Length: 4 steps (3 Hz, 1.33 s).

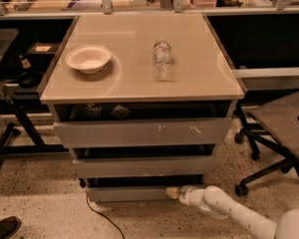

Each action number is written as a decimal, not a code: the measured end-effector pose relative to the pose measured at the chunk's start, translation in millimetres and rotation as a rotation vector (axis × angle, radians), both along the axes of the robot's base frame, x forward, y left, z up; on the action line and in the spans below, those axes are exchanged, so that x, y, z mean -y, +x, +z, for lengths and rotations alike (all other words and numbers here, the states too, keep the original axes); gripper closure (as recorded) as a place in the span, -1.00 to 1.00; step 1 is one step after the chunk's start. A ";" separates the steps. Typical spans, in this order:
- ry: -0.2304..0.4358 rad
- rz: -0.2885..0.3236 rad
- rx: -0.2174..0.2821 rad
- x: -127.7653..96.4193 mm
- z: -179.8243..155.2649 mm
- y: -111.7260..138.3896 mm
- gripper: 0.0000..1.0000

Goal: Close bottom drawer

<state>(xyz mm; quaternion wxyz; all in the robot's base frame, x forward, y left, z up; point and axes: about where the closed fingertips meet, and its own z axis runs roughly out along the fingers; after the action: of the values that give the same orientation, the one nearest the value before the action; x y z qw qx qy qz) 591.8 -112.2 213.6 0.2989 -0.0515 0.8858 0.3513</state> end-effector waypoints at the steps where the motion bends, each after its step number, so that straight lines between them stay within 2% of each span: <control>1: -0.010 -0.013 -0.017 7.4 1.5 -8.2 1.00; 2: -0.034 -0.060 -0.055 29.0 1.1 -32.7 1.00; 3: -0.032 -0.051 -0.062 23.8 -0.4 -38.8 1.00; 4: -0.034 -0.092 -0.088 25.1 -20.8 -29.8 1.00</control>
Offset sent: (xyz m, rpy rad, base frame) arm -0.0740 -0.0544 -0.0004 -0.0656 0.1128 -0.1149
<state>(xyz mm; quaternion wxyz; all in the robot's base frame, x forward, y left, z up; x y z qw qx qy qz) 562.0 -137.3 192.7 0.2746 -0.0004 0.9053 0.3242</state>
